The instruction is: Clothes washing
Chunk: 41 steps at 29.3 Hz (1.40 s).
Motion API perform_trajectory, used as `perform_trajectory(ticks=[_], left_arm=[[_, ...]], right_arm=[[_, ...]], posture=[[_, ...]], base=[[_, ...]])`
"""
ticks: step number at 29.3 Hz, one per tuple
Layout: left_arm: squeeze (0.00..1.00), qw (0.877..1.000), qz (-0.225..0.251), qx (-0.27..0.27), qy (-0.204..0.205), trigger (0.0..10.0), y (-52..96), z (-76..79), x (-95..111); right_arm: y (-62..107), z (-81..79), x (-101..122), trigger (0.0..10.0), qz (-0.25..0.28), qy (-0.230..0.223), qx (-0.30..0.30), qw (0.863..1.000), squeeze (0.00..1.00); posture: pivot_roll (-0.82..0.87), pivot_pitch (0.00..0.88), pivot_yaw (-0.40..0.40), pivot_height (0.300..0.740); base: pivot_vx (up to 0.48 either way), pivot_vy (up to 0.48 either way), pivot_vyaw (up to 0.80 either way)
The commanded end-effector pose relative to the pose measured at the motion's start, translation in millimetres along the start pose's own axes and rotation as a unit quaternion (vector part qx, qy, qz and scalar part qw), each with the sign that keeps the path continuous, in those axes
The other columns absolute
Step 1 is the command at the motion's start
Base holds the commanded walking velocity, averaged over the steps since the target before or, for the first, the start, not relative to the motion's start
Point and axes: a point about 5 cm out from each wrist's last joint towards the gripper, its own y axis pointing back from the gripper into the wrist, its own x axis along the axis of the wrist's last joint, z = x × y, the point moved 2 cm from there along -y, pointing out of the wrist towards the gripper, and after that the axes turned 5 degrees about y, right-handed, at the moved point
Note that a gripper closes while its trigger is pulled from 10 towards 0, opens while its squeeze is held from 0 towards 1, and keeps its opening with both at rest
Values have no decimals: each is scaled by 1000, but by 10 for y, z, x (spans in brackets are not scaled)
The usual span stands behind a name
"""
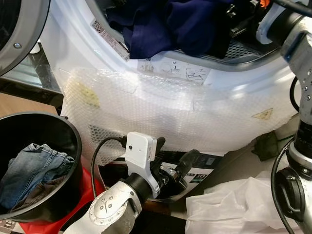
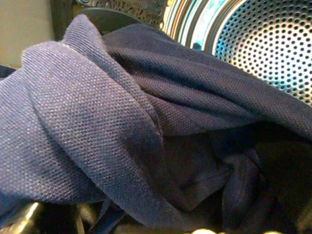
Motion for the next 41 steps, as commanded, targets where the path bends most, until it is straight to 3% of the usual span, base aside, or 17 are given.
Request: perform_trajectory(ticks=[1,11,12,13,17,19,23,25,27,28,29,30,31,32,34,35,41], left_arm=[[0,1000,1,-12,4,10000,-5,62,-9],[0,1000,2,-12,6,10000,-9,77,-18],[0,1000,2,-14,6,10000,-9,85,-20],[0,1000,1,-15,6,10000,-7,92,-21],[0,1000,1,-15,6,10000,-11,94,-24],[0,1000,1,-14,7,10000,-12,93,-23],[0,1000,3,-12,8,10000,-14,97,-23],[0,1000,4,-12,9,10000,-14,97,-22],[0,1000,6,-8,9,10000,-10,91,-16],[0,1000,6,-8,9,10000,-10,91,-16],[0,1000,7,-6,10,10000,-5,90,-11],[0,1000,7,-6,10,10000,-5,90,-11],[0,1000,7,-6,11,10000,-3,92,-9],[0,1000,7,-6,11,10000,-3,92,-9],[0,1000,8,-5,11,10000,-2,97,-9],[0,1000,8,-4,11,10000,-3,102,-11],[0,1000,8,-3,15,10000,7,117,-13]], right_arm=[[13,24,71,10000,6,0,-5,1000,1000],[-186,-86,76,10000,-8,-32,41,999,1000],[-261,-76,56,10000,-20,-47,41,998,812],[-347,-51,32,10000,-32,-69,37,996,4],[-525,0,-6,10000,-62,-111,37,991,0],[-577,10,4,10000,-62,-109,34,992,0],[-867,61,85,10000,-53,-162,-15,985,0],[-893,59,122,10000,-39,-186,-22,981,0],[-941,113,274,10000,10,-243,-61,968,0],[-941,113,274,10000,10,-243,-61,968,0],[-942,189,373,10000,48,-282,-94,954,0],[-942,189,373,10000,48,-282,-94,954,0],[-924,274,432,10000,78,-314,-127,938,0],[-924,274,432,10000,78,-314,-127,938,0],[-908,332,479,10000,104,-344,-144,922,0],[-882,401,542,10000,142,-381,-160,899,0],[-853,453,652,10000,187,-412,-155,879,0]], posture=[[-125,136,-213,740],[-125,139,-223,740],[-123,139,-224,740],[-123,140,-224,740],[-123,140,-228,740],[-122,141,-229,740],[-122,140,-234,740],[-120,141,-236,740],[-114,141,-238,740],[-114,141,-238,740],[-112,144,-238,740],[-112,144,-238,740],[-111,145,-239,740],[-111,145,-239,740],[-110,144,-239,740],[-109,148,-240,740],[-107,154,-242,740]], base=[[0,0,0],[0,0,0],[0,0,0],[0,0,0],[0,0,0],[0,0,0],[0,0,0],[0,0,0],[0,0,0],[0,0,0],[0,0,0],[0,0,0],[0,0,0],[0,0,0],[0,0,0],[0,0,0],[0,0,0]])
